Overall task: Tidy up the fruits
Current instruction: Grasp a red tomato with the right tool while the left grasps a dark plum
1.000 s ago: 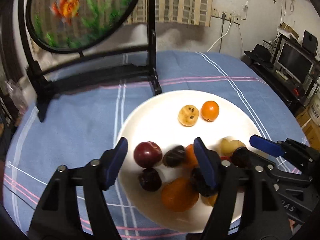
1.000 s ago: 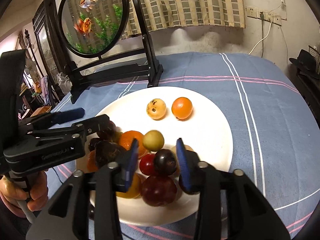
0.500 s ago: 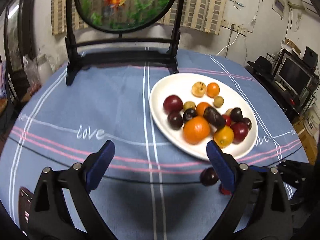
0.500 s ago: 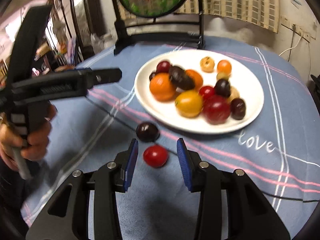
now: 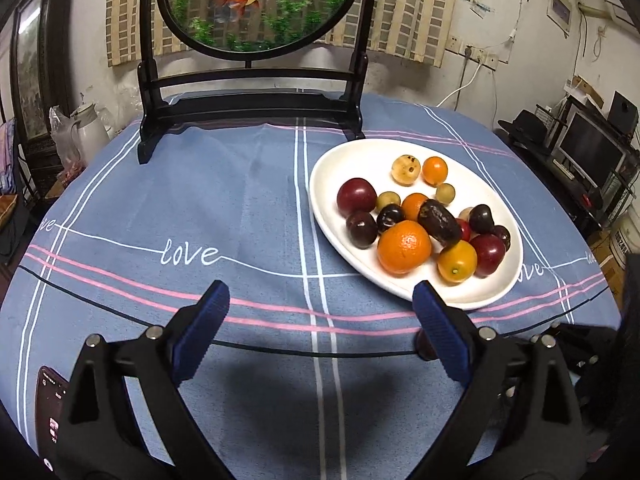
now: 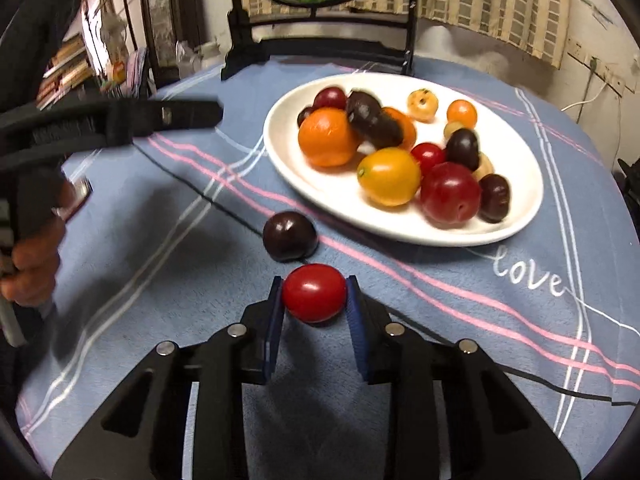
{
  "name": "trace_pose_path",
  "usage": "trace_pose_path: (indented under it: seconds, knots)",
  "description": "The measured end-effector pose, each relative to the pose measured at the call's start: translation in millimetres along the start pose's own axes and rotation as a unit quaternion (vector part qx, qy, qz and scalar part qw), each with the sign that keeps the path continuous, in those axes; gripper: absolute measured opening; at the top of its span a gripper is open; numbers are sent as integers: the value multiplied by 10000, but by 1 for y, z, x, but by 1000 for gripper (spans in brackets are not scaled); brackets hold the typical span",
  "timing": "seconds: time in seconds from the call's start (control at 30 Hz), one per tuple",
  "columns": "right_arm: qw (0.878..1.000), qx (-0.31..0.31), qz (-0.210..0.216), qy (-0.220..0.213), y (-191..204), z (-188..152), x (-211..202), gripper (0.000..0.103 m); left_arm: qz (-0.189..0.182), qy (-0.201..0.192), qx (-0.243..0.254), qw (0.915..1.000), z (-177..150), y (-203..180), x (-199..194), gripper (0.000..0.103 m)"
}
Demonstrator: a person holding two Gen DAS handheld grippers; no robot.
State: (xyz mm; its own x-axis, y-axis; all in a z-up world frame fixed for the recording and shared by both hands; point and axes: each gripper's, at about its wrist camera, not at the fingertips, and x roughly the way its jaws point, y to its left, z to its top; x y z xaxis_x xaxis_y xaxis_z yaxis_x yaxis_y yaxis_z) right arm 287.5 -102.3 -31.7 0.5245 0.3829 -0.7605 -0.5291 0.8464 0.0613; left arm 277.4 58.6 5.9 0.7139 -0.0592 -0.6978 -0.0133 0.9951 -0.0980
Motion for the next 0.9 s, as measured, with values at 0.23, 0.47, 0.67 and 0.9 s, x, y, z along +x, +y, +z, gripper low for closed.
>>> trace_pose_path:
  seconds: [0.23, 0.47, 0.67, 0.9]
  knots:
    - [9985, 481, -4, -252, -22, -3, -24, 30, -567, 247, 674, 9958, -17, -33, 6, 92]
    - [9979, 620, 4, -207, -26, -6, -25, 30, -892, 636, 1319, 9852, -40, -68, 24, 55]
    - [9980, 600, 41, -206, -26, -5, -25, 30, -899, 830, 1240, 9847, -42, -70, 42, 45]
    - [9979, 610, 18, -230, -27, -4, -27, 30, -903, 874, 1163, 9852, -40, -67, 47, 40]
